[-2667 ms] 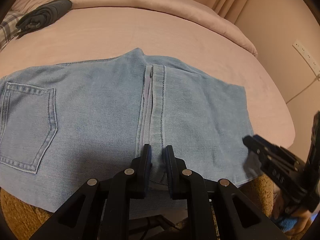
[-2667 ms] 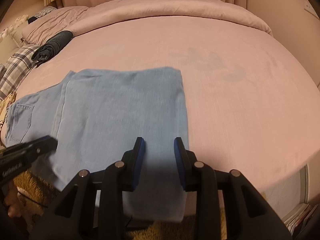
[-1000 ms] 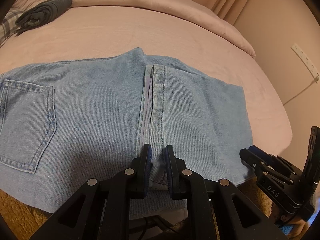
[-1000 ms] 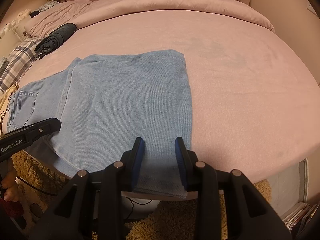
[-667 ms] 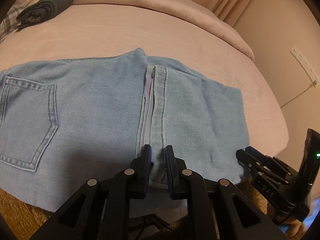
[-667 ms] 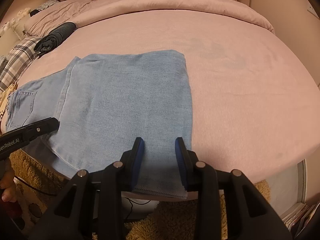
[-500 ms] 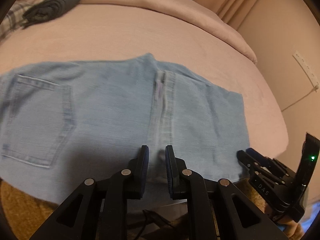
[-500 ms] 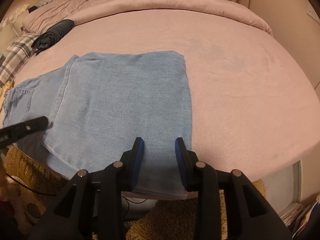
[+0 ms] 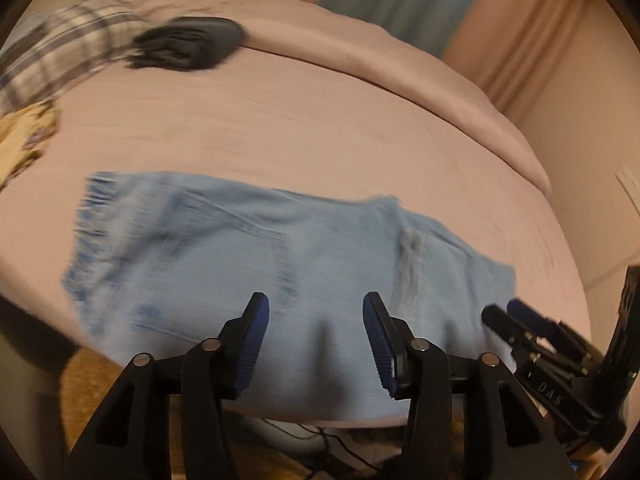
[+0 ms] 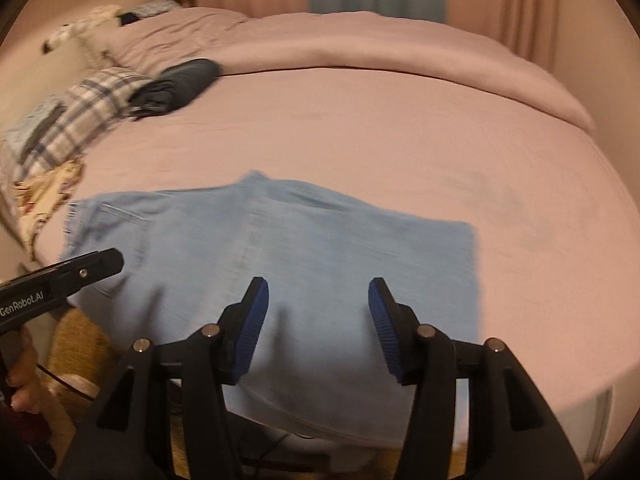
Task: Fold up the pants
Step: 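Grasp the elastic cuff with the left gripper and lift it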
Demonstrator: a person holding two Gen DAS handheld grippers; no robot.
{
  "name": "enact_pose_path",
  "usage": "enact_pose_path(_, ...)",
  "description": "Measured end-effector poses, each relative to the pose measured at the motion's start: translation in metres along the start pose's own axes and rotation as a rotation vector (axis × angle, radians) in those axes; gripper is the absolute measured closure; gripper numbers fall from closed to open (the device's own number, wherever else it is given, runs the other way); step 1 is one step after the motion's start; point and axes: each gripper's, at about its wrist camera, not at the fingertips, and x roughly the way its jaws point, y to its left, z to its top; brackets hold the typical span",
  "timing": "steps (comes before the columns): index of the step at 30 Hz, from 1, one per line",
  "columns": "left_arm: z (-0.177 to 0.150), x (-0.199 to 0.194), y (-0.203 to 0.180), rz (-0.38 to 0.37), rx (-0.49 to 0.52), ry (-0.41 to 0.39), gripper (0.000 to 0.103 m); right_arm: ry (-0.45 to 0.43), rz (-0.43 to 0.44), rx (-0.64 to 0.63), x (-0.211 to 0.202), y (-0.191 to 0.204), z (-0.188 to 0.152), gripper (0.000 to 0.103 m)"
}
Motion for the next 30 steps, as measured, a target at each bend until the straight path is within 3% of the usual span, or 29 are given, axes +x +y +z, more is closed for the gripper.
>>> enact_pose_path(4,0.009,-0.013,0.035,0.087,-0.087,-0.051,0.042,0.077,0.046,-0.01,0.035,0.019,-0.003,0.051)
enact_pose_path(7,0.013,-0.016,0.059,0.134,-0.153,-0.065,0.039,0.143,0.016,-0.026,0.063,0.029,-0.014,0.046)
enact_pose_path(9,0.013,-0.018,0.072,0.155,-0.183,-0.066,0.039,0.094,-0.007,-0.073,0.063,0.035,-0.017,0.042)
enact_pose_path(13,0.014,-0.021,0.095,0.211,-0.25,-0.09,0.037,0.099,0.015,-0.031,0.063,0.028,-0.017,0.041)
enact_pose_path(17,0.011,-0.026,0.124,0.248,-0.342,-0.13,0.027,0.083,0.014,-0.036,0.061,0.028,-0.02,0.041)
enact_pose_path(30,0.0,0.026,0.144,0.139,-0.373,0.014,0.025,0.084,0.017,-0.041,0.061,0.03,-0.019,0.041)
